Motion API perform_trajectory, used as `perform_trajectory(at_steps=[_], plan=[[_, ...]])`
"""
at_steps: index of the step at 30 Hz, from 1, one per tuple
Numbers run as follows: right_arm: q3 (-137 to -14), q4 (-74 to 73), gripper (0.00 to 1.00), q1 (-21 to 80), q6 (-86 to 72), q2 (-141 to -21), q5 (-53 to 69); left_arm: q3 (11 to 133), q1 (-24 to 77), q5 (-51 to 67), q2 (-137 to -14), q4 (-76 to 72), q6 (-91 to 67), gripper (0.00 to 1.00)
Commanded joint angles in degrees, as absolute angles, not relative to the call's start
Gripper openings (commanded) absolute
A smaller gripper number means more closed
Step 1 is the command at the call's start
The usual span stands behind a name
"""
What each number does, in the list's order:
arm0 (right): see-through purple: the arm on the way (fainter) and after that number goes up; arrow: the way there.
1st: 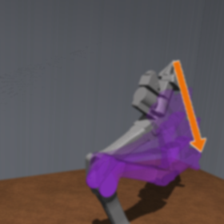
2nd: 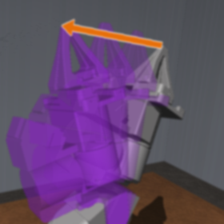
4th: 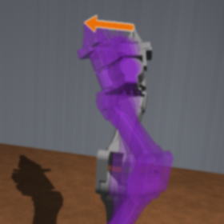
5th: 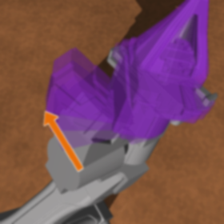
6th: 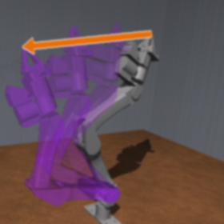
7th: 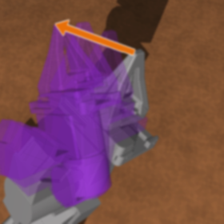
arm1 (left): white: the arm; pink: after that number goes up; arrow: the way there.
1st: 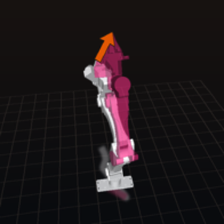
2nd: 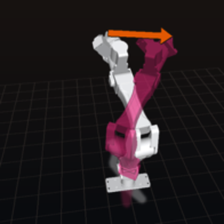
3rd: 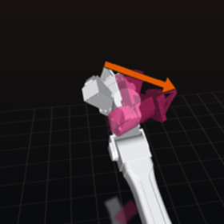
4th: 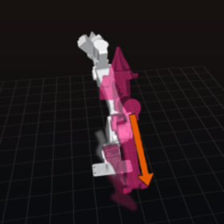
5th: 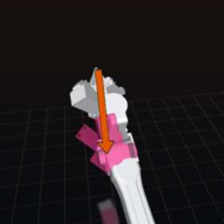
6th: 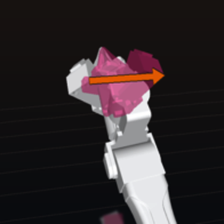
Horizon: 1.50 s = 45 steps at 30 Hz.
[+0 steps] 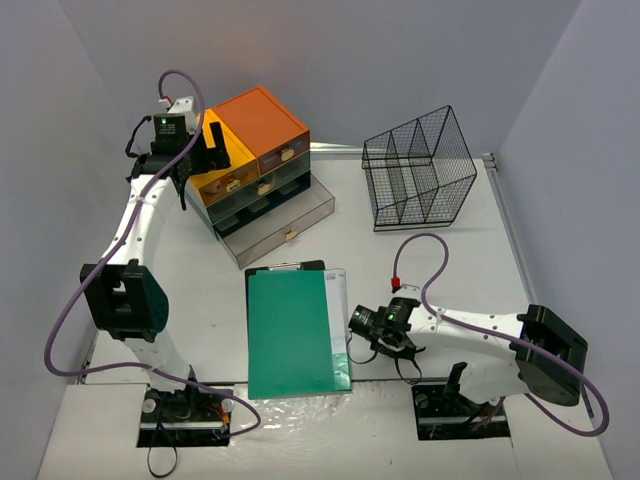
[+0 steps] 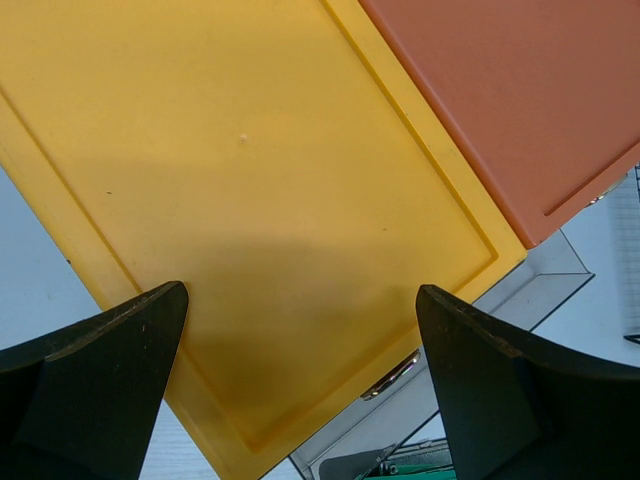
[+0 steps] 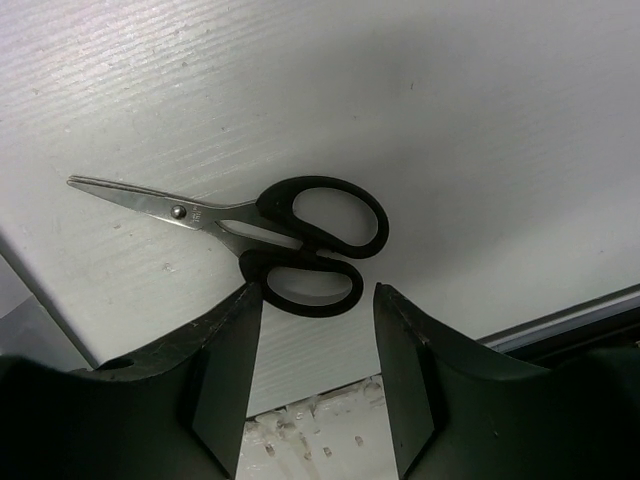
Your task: Organize the desk
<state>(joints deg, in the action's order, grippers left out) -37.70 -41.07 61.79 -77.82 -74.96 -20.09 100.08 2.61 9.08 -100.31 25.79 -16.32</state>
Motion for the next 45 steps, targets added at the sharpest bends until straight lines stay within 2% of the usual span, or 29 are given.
perform_trajectory(at_steps=[1, 13, 22, 30, 45], plan=[[-37.0, -43.8, 0.46, 63.1, -82.2, -74.7, -21.3, 100.6, 3.2, 10.5, -101.6, 33.3, -17.2, 0.97], [-36.2, -45.3, 0.46, 66.3, -92.2, -67.9, -23.7, 101.3, 3.1, 11.0, -102.9, 33.0, -17.3, 0.97], [-40.6, -45.7, 0.48, 65.1, -89.7, -78.5, -28.1, 102.9, 3.1, 11.7, -104.2, 33.0, -17.6, 0.97], [-39.3, -45.8, 0.48, 65.1, -93.1, -77.7, -28.7, 102.2, 3.1, 11.6, -103.9, 33.0, -17.4, 0.97], [-32.3, -32.0, 0.49, 64.0, -91.0, -71.7, -27.4, 101.4, 3.0, 11.4, -102.5, 33.3, -17.1, 0.97]])
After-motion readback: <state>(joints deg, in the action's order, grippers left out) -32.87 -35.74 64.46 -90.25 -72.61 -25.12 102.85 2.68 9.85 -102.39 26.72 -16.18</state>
